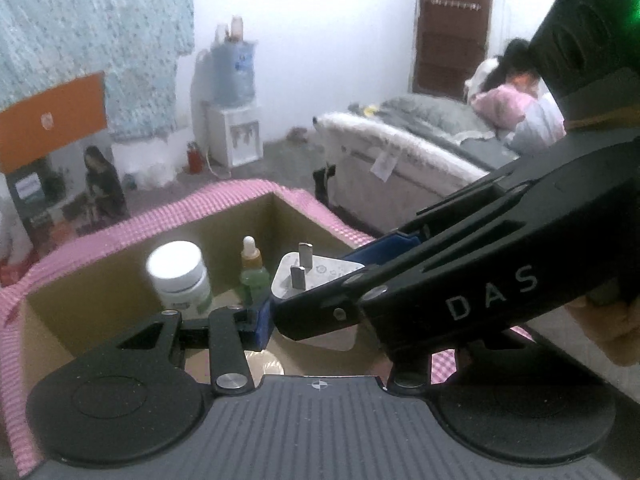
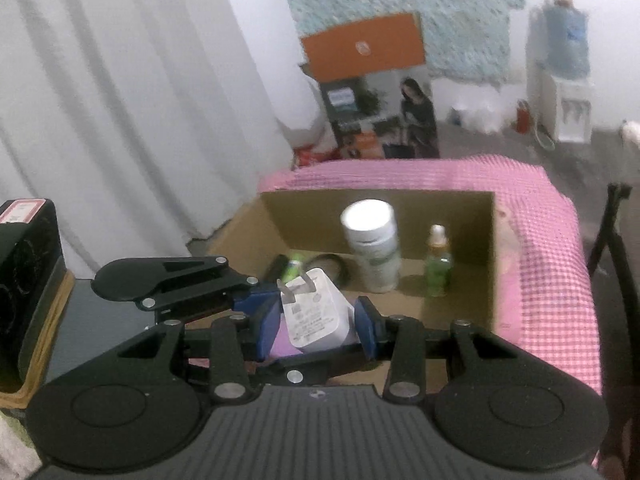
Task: Organize rigid objects
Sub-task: 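Carry the white plug charger into the box and open the right gripper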
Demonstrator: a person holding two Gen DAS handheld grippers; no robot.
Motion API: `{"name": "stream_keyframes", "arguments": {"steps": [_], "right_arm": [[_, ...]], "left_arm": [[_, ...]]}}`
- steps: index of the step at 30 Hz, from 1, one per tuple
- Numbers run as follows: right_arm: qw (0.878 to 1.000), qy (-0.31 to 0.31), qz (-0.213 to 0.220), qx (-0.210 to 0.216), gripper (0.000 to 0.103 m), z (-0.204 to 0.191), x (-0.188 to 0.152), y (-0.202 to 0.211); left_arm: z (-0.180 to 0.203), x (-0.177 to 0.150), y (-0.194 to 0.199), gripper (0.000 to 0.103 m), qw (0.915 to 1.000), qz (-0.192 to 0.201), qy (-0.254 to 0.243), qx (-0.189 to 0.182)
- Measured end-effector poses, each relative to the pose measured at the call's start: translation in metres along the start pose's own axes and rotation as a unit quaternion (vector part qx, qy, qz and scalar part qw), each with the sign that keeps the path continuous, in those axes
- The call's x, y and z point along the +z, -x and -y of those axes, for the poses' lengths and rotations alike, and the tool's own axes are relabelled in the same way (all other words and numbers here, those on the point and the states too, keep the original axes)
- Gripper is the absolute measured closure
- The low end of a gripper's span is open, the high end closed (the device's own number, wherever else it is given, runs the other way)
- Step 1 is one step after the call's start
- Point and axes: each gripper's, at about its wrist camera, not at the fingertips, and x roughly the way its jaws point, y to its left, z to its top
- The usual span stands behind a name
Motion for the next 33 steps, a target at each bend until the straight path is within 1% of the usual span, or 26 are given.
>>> {"name": "stream_keyframes", "arguments": {"steps": [4, 10, 19, 28, 33], "right_arm": [[0.999, -0.017, -0.034, -0.007, 0.059, 0.029, 0.011, -0.029], [0.997, -0.022, -0.072, -0.013, 0.06, 0.049, 0.017, -0.059], [0.995, -0.007, -0.094, -0.027, 0.06, 0.056, 0.018, -0.075], [0.996, -0.002, -0.091, -0.027, 0.06, 0.058, 0.019, -0.078], [0.997, -0.003, -0.08, -0.023, 0.059, 0.057, 0.017, -0.074]], "left_arm": [[-0.007, 0.002, -0.031, 0.058, 0.9994, -0.034, 0.007, -0.005], [-0.017, 0.001, -0.053, 0.058, 0.9974, -0.069, 0.022, -0.009], [-0.025, -0.003, -0.07, 0.058, 0.9917, -0.115, 0.055, -0.02], [-0.024, -0.002, -0.07, 0.057, 0.9913, -0.117, 0.057, -0.018], [-0.024, 0.001, -0.067, 0.055, 0.9925, -0.108, 0.054, -0.016]]}}
